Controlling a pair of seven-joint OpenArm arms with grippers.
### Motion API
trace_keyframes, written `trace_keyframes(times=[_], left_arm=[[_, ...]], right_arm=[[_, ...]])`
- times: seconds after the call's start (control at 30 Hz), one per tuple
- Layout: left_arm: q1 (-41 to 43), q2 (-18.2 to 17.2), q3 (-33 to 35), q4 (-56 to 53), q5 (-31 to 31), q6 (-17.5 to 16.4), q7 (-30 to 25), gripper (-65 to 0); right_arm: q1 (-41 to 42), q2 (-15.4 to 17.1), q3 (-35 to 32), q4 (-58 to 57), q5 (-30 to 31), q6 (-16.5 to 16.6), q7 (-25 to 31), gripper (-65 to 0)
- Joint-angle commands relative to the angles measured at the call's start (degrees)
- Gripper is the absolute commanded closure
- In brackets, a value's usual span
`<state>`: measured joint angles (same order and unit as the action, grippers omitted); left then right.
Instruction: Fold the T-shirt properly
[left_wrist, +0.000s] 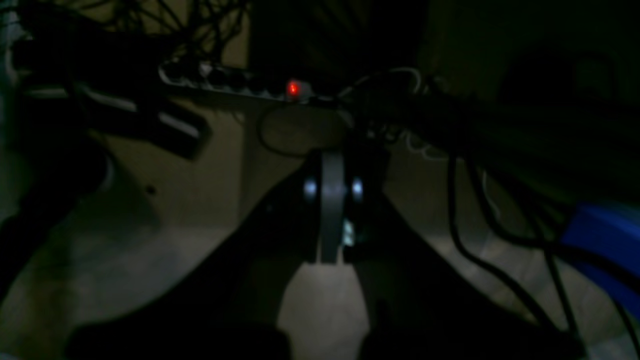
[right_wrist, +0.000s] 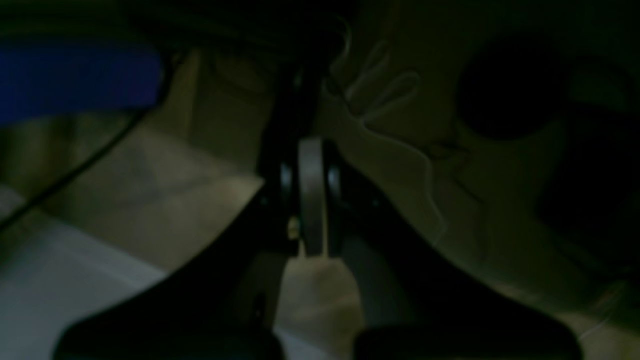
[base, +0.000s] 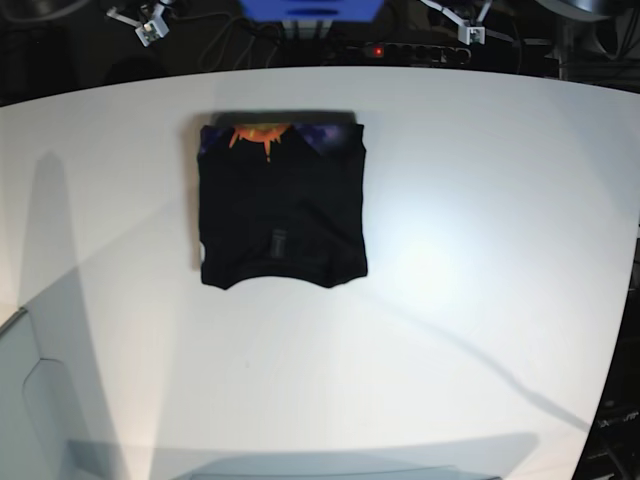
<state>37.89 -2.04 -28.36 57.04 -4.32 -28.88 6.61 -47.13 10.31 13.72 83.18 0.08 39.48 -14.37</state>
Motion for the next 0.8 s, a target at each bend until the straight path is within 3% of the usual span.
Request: trace_keyframes(times=[0.0, 0.23, 0.33, 0.4, 0.47, 0.57, 0.67, 0.77], left_arm=[[-0.1, -0.4, 0.4, -2.5, 0.4, -0.4, -1.6, -0.1], [-11.4, -2.1, 4.0, -27.1, 3.0, 5.2, -10.7, -0.1], [-15.2, -2.2, 7.5, -33.9, 3.1, 7.3, -13.2, -0.1], [-17.3, -2.1, 9.3, -36.7, 3.1, 11.2, -12.6, -0.1], [-18.6, -2.1, 10.5, -38.6, 2.9, 16.7, -12.0, -0.1], [-19.7, -1.7, 10.8, -39.5, 2.8, 22.1, -11.9, -0.1], [-20.8, -1.6, 10.9, -40.2, 3.1, 23.5, -11.8, -0.1], [-24.0, -2.0, 10.9, -44.9, 3.1, 23.5, -11.8, -0.1]], right_arm=[[0.4, 0.8, 0.2, -2.2, 0.2, 0.5, 0.3, 0.0], [9.7, 1.0, 0.0, -24.8, 0.0, 0.5, 11.6, 0.0], [13.2, 1.7, -3.6, -34.0, 0.0, 0.4, 20.1, 0.0], [14.8, 2.1, -6.6, -40.1, 0.0, -6.3, 25.9, 0.0], [17.7, 2.0, -10.6, -47.6, 0.0, -15.2, 31.1, 0.0], [23.8, 0.5, -17.9, -60.0, 0.0, -28.3, 33.6, 0.0], [30.2, -1.9, -23.7, -71.3, 0.0, -44.0, 34.1, 0.0], [33.2, -5.0, -26.8, -74.7, 0.0, -56.8, 33.8, 0.0]])
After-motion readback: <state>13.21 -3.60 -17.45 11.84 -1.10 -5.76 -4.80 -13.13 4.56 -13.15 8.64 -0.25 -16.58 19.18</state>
